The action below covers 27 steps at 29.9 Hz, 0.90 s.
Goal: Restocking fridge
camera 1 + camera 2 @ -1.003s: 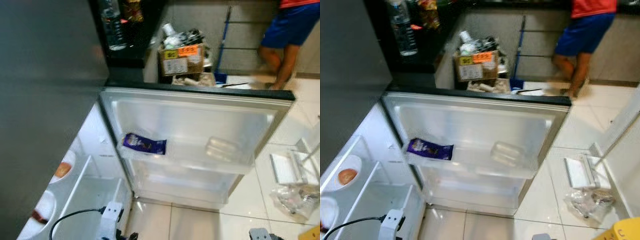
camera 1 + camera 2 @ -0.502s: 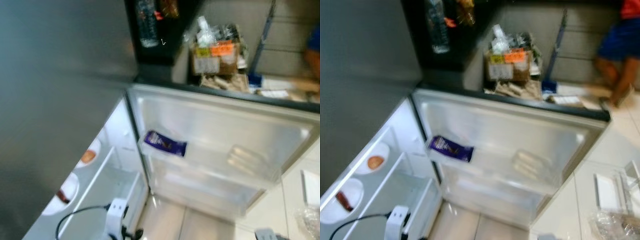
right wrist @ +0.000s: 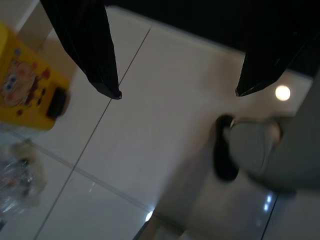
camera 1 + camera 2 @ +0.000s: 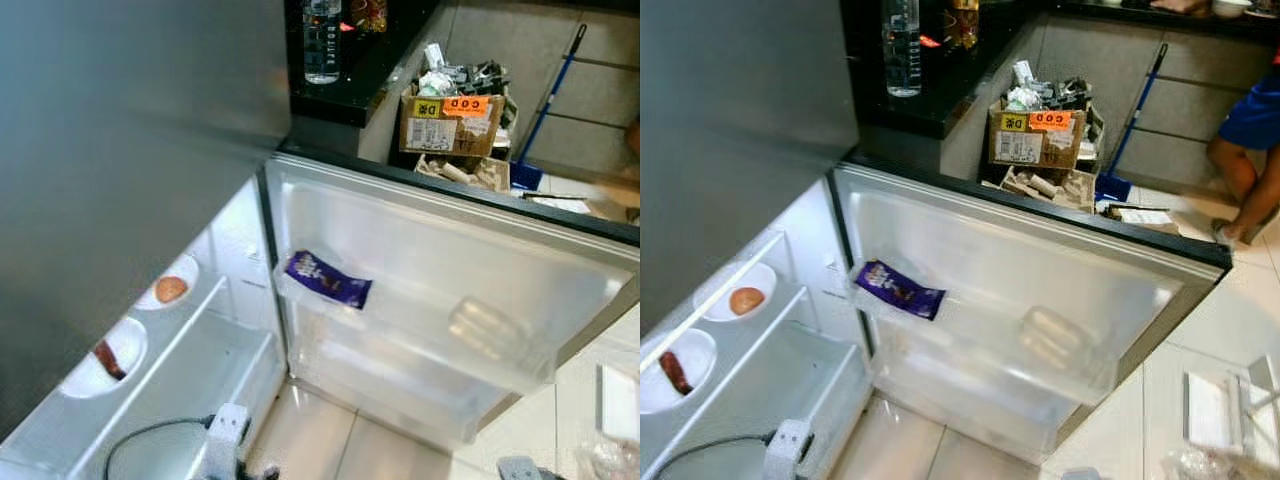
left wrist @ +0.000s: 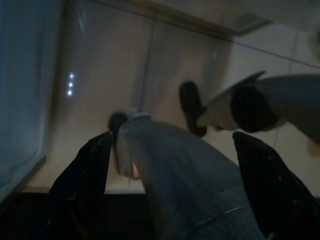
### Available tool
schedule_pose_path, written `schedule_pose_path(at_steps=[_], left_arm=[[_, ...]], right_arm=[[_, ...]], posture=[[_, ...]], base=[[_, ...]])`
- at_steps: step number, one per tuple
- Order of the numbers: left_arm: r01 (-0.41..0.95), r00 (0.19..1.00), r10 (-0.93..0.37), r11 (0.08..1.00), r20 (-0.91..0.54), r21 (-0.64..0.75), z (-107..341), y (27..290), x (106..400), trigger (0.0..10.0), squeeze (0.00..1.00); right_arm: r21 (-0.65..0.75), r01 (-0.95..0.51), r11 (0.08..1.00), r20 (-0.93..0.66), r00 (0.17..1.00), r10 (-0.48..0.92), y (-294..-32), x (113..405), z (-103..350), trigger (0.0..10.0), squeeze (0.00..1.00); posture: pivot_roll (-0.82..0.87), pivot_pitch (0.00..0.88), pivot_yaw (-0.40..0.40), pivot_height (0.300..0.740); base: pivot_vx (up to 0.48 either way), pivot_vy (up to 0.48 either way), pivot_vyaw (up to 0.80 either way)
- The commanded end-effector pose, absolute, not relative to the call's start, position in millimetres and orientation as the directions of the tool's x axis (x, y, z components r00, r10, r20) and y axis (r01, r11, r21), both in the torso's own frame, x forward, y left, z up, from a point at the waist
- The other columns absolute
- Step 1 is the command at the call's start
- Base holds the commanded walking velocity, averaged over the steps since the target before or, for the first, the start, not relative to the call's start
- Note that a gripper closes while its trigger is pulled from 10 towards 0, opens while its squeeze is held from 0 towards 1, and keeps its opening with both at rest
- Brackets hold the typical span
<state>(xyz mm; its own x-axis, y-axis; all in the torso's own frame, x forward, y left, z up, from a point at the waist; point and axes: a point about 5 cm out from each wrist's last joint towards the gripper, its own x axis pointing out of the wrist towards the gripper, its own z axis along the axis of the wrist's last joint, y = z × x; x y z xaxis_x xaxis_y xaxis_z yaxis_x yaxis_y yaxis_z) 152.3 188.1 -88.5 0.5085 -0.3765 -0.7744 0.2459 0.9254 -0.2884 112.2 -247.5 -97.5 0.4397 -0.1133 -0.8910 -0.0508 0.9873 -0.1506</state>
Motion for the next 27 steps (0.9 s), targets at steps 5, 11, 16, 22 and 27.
schedule_pose_path(at_steps=[5,11,16,22,27], left_arm=[[0.244,0.502,-0.356,0.933,-0.788,-0.266,-89,194,151,10.0,0.0],[0.254,0.511,-0.347,0.935,-0.786,-0.248,-88,194,152,10.0,0.0],[0.25,0.574,-0.331,0.942,-0.749,-0.225,-81,199,165,10.0,0.0],[0.262,0.637,-0.325,0.944,-0.699,-0.2,-68,206,186,10.0,0.0],[0.281,0.698,-0.33,0.943,-0.636,-0.18,-53,215,208,10.0,0.0]], right_arm=[[-0.159,-0.03,0.987,-0.888,0.441,-0.13,-249,111,-97,10.0,0.0],[-0.198,0.007,0.98,-0.859,0.481,-0.177,-265,127,-88,10.0,0.0],[-0.287,0.176,0.942,-0.824,0.456,-0.336,-301,129,-74,10.0,0.0],[-0.368,0.322,0.872,-0.789,0.388,-0.476,-342,119,-58,10.0,0.0],[-0.359,0.459,0.813,-0.765,0.355,-0.538,-376,115,-38,10.0,0.0]], posture=[[-0.06,0.059,-0.002,0.74],[-0.06,0.054,-0.008,0.74],[-0.07,0.055,-0.013,0.74],[-0.07,0.057,-0.015,0.74],[-0.08,0.065,-0.013,0.74]], base=[[0.0,0.0,0.0],[0.0,0.0,0.0],[0.0,0.0,0.0],[0.0,0.0,0.0],[0.0,0.0,0.0]])
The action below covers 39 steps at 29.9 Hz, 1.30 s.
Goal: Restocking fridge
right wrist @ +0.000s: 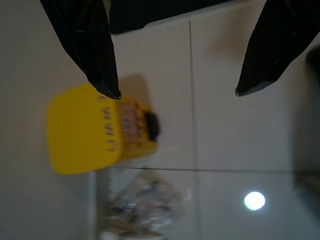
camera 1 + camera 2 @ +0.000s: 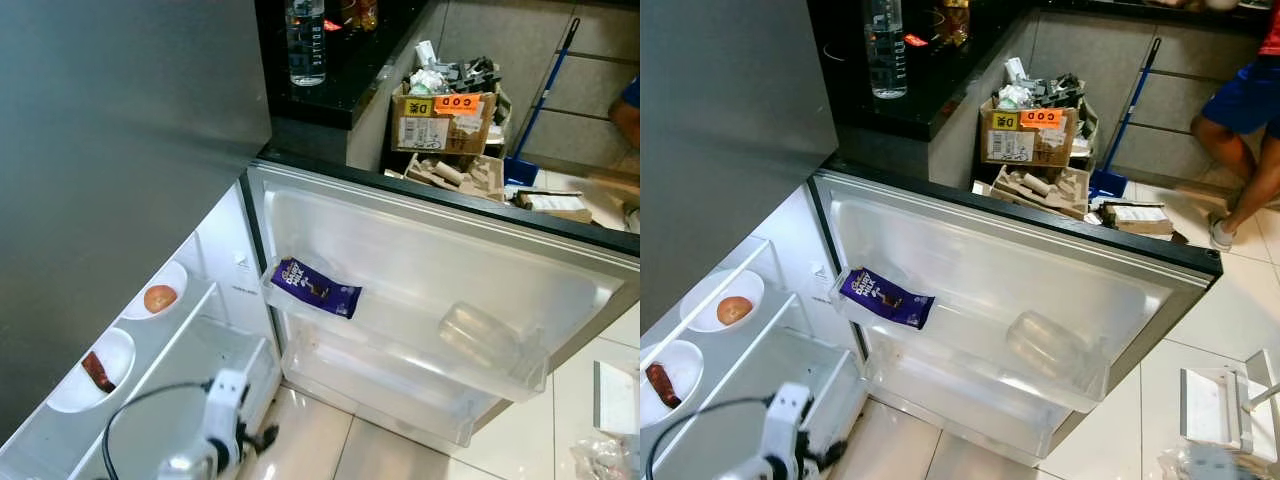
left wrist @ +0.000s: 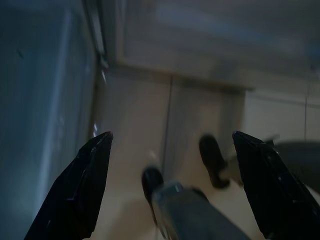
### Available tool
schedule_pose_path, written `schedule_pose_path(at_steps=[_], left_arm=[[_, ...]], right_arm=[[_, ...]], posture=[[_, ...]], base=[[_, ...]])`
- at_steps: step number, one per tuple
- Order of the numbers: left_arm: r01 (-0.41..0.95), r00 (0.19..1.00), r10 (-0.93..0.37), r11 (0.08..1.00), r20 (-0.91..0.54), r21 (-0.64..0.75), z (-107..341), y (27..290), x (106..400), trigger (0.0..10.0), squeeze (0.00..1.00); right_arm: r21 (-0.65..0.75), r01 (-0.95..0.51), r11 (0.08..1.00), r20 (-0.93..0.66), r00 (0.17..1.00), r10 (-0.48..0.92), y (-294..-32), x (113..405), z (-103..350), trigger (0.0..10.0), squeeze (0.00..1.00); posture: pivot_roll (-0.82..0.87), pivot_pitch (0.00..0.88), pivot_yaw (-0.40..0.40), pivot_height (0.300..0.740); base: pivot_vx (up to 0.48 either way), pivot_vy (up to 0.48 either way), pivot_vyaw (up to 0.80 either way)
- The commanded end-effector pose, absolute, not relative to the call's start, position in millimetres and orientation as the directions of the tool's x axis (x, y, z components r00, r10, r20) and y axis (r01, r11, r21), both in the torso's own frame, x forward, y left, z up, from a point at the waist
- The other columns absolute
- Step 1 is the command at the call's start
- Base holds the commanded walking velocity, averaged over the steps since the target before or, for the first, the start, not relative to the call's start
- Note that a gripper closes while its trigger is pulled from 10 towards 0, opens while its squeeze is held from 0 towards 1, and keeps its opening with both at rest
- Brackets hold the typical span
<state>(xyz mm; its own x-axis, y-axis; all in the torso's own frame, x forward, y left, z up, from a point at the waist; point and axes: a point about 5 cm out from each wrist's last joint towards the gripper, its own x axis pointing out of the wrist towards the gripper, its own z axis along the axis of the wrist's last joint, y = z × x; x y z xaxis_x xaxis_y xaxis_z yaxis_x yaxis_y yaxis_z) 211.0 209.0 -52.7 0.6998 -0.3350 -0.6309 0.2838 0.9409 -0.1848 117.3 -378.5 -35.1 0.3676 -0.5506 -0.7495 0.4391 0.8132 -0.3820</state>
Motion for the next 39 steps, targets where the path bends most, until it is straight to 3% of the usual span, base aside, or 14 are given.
schedule_pose_path(at_steps=[1,5,7,9,11,14,16,19,26,30,39], left_arm=[[0.292,0.712,-0.335,0.94,-0.617,-0.174,-49,217,212,10.0,0.0],[0.381,0.74,-0.402,0.911,-0.539,-0.155,-32,226,226,10.0,0.0],[0.394,0.744,-0.41,0.907,-0.528,-0.149,-30,227,228,10.0,0.0],[0.516,0.74,-0.547,0.835,-0.393,-0.191,-12,230,232,10.0,0.0],[0.621,0.693,-0.667,0.745,-0.274,-0.243,3,235,233,10.0,0.0],[0.656,0.667,-0.705,0.709,-0.24,-0.26,7,236,232,10.0,0.0],[0.789,0.528,-0.839,0.542,-0.133,-0.289,25,241,227,10.0,0.0],[0.822,0.489,-0.866,0.498,-0.105,-0.276,32,242,227,10.0,0.0],[0.888,0.419,-0.906,0.421,-0.055,-0.186,50,232,236,10.0,0.0],[0.916,0.371,-0.928,0.37,-0.025,-0.156,56,219,241,10.0,0.0],[0.934,0.325,-0.946,0.322,-0.008,-0.156,57,206,239,10.0,0.0]], right_arm=[[-0.322,0.459,0.828,-0.77,0.381,-0.511,-381,118,-33,10.0,0.0],[-0.222,0.361,0.906,-0.765,0.511,-0.391,-401,137,-6,10.0,0.0],[-0.212,0.349,0.913,-0.762,0.526,-0.378,-403,139,-2,10.0,0.0],[-0.193,0.199,0.961,-0.749,0.603,-0.275,-419,150,25,10.0,0.0],[-0.191,0.073,0.979,-0.732,0.654,-0.192,-433,157,53,10.0,0.0],[-0.191,0.04,0.981,-0.723,0.67,-0.168,-437,158,63,10.0,0.0],[-0.214,-0.076,0.974,-0.702,0.705,-0.099,-452,161,101,10.0,0.0],[-0.216,-0.13,0.968,-0.698,0.713,-0.06,-455,161,114,10.0,0.0],[-0.181,-0.495,0.849,-0.646,0.711,0.277,-427,170,185,10.0,0.0],[-0.261,-0.655,0.709,-0.511,0.717,0.475,-389,192,233,10.0,0.0],[-0.297,-0.76,0.578,-0.471,0.643,0.603,-350,210,248,10.0,0.0]], posture=[[-0.08,0.065,-0.013,0.74],[-0.08,0.073,-0.01,0.74],[-0.08,0.073,-0.01,0.74],[-0.09,0.076,-0.014,0.74],[-0.09,0.077,-0.017,0.74],[-0.09,0.078,-0.022,0.74],[-0.09,0.081,-0.028,0.74],[-0.09,0.083,-0.03,0.74],[-0.11,0.088,-0.028,0.74],[-0.11,0.088,-0.032,0.74],[-0.1,0.088,-0.036,0.74]], base=[[0.0,0.0,0.0],[0.0,0.0,0.0],[0.0,0.0,0.0],[0.0,0.0,0.0],[0.0,0.0,0.0],[0.0,0.0,0.0],[0.0,0.0,0.0],[0.0,0.0,0.0],[0.0,0.0,0.0],[0.0,0.0,0.0],[0.0,0.0,0.0]])
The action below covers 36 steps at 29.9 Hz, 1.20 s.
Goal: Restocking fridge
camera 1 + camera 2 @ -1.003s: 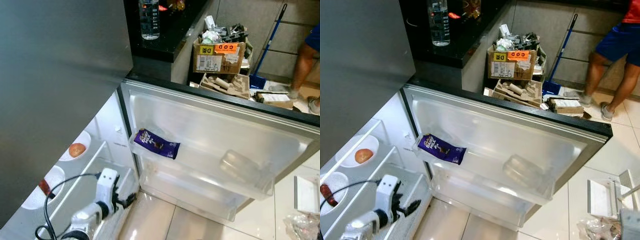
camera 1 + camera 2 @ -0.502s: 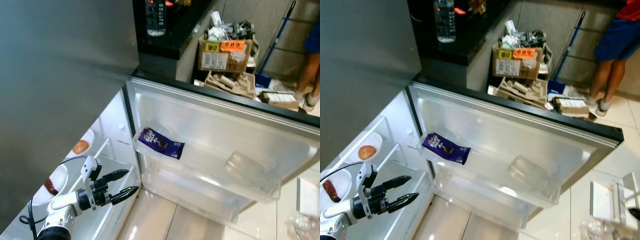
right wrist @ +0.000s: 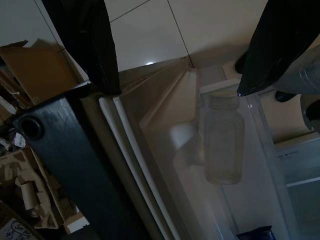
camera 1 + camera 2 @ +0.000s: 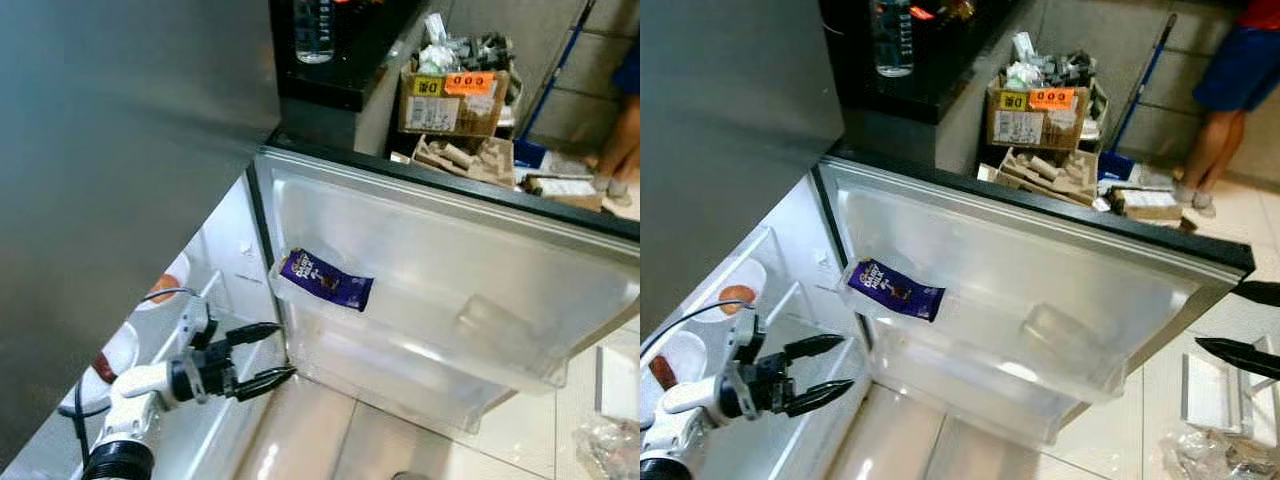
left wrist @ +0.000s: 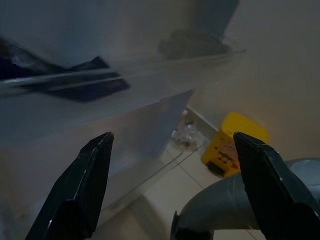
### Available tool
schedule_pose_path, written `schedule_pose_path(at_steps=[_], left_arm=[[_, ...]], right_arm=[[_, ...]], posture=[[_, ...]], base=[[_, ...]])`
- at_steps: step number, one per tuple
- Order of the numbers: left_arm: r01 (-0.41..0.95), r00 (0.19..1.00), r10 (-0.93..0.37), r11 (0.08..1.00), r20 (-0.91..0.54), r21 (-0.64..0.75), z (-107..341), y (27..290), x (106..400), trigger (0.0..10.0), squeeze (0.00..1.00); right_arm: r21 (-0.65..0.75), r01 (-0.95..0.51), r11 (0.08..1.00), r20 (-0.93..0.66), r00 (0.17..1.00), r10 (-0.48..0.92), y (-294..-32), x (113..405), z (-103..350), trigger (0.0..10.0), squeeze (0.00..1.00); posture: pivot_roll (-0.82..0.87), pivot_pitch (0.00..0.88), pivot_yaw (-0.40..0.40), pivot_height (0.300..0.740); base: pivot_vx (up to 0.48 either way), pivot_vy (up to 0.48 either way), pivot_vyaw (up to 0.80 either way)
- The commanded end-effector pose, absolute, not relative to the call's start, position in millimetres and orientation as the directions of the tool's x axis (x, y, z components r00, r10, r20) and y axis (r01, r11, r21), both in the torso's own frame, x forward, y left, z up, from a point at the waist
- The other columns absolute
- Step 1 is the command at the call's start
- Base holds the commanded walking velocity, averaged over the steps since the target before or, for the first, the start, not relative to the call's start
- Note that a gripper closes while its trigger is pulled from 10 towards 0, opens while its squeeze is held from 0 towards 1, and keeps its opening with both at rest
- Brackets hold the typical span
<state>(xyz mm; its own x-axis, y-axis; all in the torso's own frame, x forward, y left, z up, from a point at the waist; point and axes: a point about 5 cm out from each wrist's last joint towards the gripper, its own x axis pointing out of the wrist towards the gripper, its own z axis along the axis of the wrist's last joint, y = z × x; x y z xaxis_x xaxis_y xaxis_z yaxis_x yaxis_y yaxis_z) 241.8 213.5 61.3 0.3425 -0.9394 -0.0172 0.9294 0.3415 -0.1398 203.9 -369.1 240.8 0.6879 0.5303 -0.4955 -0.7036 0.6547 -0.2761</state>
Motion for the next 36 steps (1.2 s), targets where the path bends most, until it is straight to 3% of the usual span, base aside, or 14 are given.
schedule_pose_path(at_steps=[1,6,14,17,19,23,26,31,36], left_arm=[[0.934,0.325,-0.946,0.322,-0.008,-0.156,57,206,239,10.0,0.0],[0.939,0.301,-0.954,0.298,-0.012,-0.169,53,197,236,10.0,0.0],[0.94,0.293,-0.956,0.291,-0.019,-0.179,51,193,233,10.0,0.0],[0.941,0.288,-0.957,0.287,-0.021,-0.181,50,192,232,10.0,0.0],[0.942,0.28,-0.96,0.28,-0.025,-0.186,49,191,231,10.0,0.0],[0.943,0.275,-0.961,0.276,-0.028,-0.188,48,190,231,10.0,0.0],[0.943,0.274,-0.961,0.275,-0.028,-0.188,49,189,231,10.0,0.0],[0.944,0.269,-0.962,0.271,-0.035,-0.189,49,190,231,10.0,0.0],[0.945,0.266,-0.963,0.268,-0.038,-0.185,50,190,233,10.0,0.0]], right_arm=[[-0.297,-0.76,0.578,-0.471,0.643,0.603,-350,210,248,10.0,0.0],[-0.242,-0.848,0.471,-0.5,0.525,0.688,-316,221,238,10.0,0.0],[-0.163,-0.885,0.437,-0.654,0.428,0.623,-312,211,217,10.0,0.0],[-0.185,-0.854,0.486,-0.745,0.444,0.497,-328,208,211,10.0,0.0],[-0.256,-0.771,0.583,-0.775,0.524,0.353,-352,209,210,10.0,0.0],[-0.316,-0.701,0.64,-0.777,0.578,0.249,-370,207,211,10.0,0.0],[-0.302,-0.695,0.652,-0.78,0.574,0.251,-370,204,213,10.0,0.0],[-0.117,-0.823,0.556,-0.799,0.41,0.439,-337,190,199,10.0,0.0],[-0.046,-0.875,0.482,-0.788,0.329,0.521,-316,192,187,10.0,0.0]], posture=[[-0.1,0.088,-0.036,0.74],[-0.09,0.089,-0.044,0.74],[-0.09,0.092,-0.049,0.74],[-0.09,0.091,-0.049,0.74],[-0.1,0.089,-0.045,0.74],[-0.1,0.088,-0.045,0.74],[-0.1,0.087,-0.045,0.74],[-0.1,0.087,-0.041,0.74],[-0.1,0.091,-0.038,0.74]], base=[[0.0,0.0,0.0],[0.0,0.0,0.0],[0.0,0.0,0.0],[0.0,0.0,0.0],[0.0,0.0,0.0],[0.0,0.0,0.0],[0.0,0.0,0.0],[0.0,0.0,0.0],[0.0,0.0,0.0]])
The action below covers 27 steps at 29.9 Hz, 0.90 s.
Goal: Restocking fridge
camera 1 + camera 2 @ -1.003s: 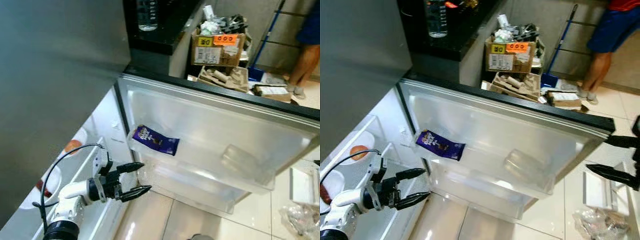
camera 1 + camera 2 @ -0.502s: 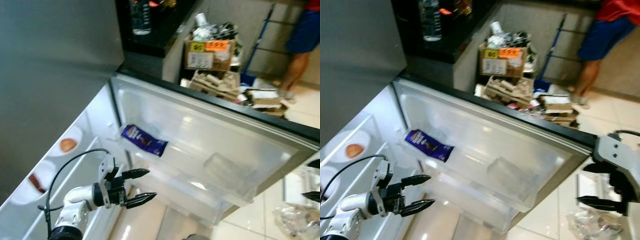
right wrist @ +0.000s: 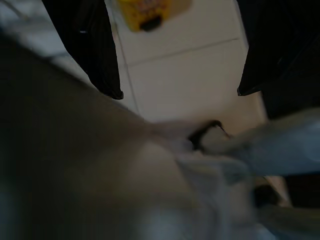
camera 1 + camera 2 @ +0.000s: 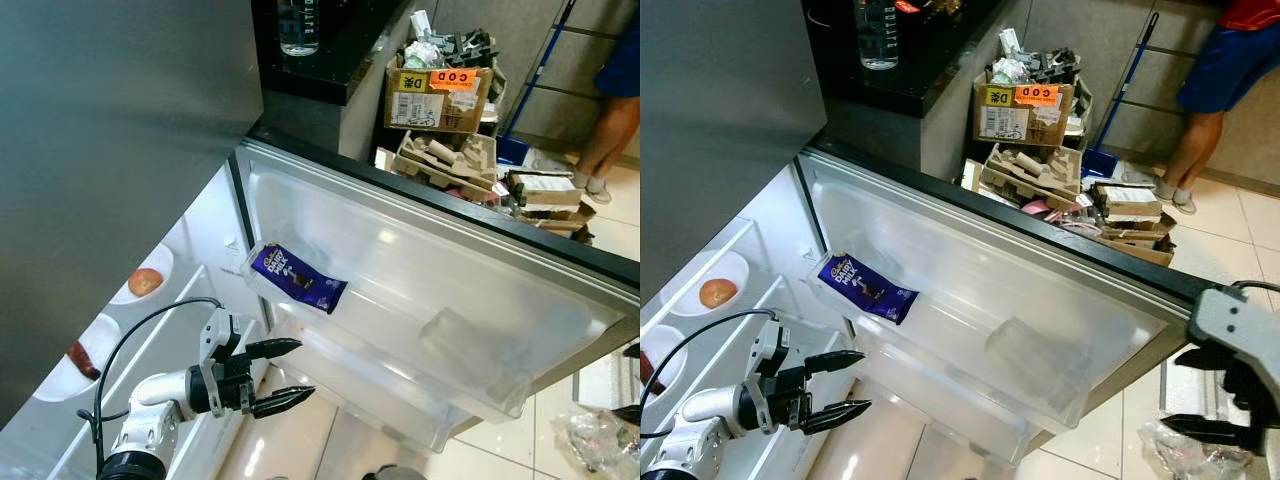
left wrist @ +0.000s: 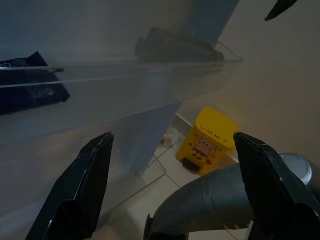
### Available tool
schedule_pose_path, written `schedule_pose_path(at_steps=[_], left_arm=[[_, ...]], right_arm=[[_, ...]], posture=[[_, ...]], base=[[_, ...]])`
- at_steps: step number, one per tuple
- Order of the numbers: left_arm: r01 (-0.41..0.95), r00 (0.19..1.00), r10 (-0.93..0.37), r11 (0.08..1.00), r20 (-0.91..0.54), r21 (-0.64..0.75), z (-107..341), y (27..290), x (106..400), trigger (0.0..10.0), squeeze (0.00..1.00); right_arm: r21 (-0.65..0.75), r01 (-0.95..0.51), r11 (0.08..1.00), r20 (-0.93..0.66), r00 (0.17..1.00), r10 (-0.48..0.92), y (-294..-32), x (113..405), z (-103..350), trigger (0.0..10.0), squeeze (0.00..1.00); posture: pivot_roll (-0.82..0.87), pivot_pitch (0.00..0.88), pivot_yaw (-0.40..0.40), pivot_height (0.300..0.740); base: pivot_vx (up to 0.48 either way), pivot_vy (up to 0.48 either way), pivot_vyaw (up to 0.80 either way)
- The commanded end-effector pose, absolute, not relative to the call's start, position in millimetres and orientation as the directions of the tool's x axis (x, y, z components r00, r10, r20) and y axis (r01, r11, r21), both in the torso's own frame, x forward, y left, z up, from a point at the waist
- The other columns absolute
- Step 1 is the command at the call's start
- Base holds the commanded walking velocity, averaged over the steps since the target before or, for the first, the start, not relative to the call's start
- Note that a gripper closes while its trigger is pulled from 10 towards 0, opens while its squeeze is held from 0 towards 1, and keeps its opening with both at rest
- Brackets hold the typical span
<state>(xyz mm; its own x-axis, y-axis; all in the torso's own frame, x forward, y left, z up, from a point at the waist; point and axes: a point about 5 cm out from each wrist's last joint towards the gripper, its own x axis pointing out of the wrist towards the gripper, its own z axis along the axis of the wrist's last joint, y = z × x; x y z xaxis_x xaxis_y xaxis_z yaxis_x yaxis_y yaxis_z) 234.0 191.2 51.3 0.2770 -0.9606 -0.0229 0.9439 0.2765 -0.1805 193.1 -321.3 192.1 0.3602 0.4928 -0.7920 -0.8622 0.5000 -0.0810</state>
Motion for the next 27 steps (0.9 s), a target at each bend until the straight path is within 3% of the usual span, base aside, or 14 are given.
schedule_pose_path(at_steps=[1,9,16,21,24,25,27], left_arm=[[0.946,0.266,-0.963,0.268,-0.038,-0.184,51,190,233,10.0,0.0],[0.945,0.265,-0.963,0.269,-0.044,-0.189,50,192,231,10.0,0.0],[0.946,0.262,-0.964,0.265,-0.043,-0.187,51,190,233,10.0,0.0],[0.946,0.261,-0.964,0.265,-0.043,-0.186,51,190,233,10.0,0.0],[0.946,0.262,-0.964,0.266,-0.045,-0.186,51,191,233,10.0,0.0],[0.945,0.264,-0.963,0.268,-0.048,-0.186,51,191,234,10.0,0.0],[0.945,0.264,-0.963,0.268,-0.049,-0.186,51,191,234,10.0,0.0]], right_arm=[[-0.04,-0.884,0.465,-0.785,0.316,0.533,-312,192,186,10.0,0.0],[-0.043,-0.924,0.38,-0.709,0.297,0.64,-287,193,201,10.0,0.0],[-0.031,-0.976,0.214,-0.609,0.188,0.77,-243,196,205,10.0,0.0],[-0.063,-0.974,0.216,-0.587,0.211,0.782,-235,202,205,10.0,0.0],[-0.11,-0.961,0.255,-0.616,0.268,0.741,-238,210,202,10.0,0.0],[-0.138,-0.946,0.292,-0.684,0.305,0.663,-246,216,195,10.0,0.0],[-0.139,-0.944,0.299,-0.705,0.306,0.64,-248,217,191,10.0,0.0]], posture=[[-0.09,0.095,-0.039,0.74],[-0.1,0.099,-0.039,0.74],[-0.1,0.098,-0.039,0.74],[-0.09,0.098,-0.038,0.74],[-0.09,0.1,-0.037,0.74],[-0.09,0.098,-0.038,0.74],[-0.09,0.099,-0.037,0.74]], base=[[0.0,0.0,0.0],[0.0,0.0,0.0],[0.0,0.0,0.0],[0.0,0.0,0.0],[0.0,0.0,0.0],[0.0,0.0,0.0],[0.0,0.0,0.0]])
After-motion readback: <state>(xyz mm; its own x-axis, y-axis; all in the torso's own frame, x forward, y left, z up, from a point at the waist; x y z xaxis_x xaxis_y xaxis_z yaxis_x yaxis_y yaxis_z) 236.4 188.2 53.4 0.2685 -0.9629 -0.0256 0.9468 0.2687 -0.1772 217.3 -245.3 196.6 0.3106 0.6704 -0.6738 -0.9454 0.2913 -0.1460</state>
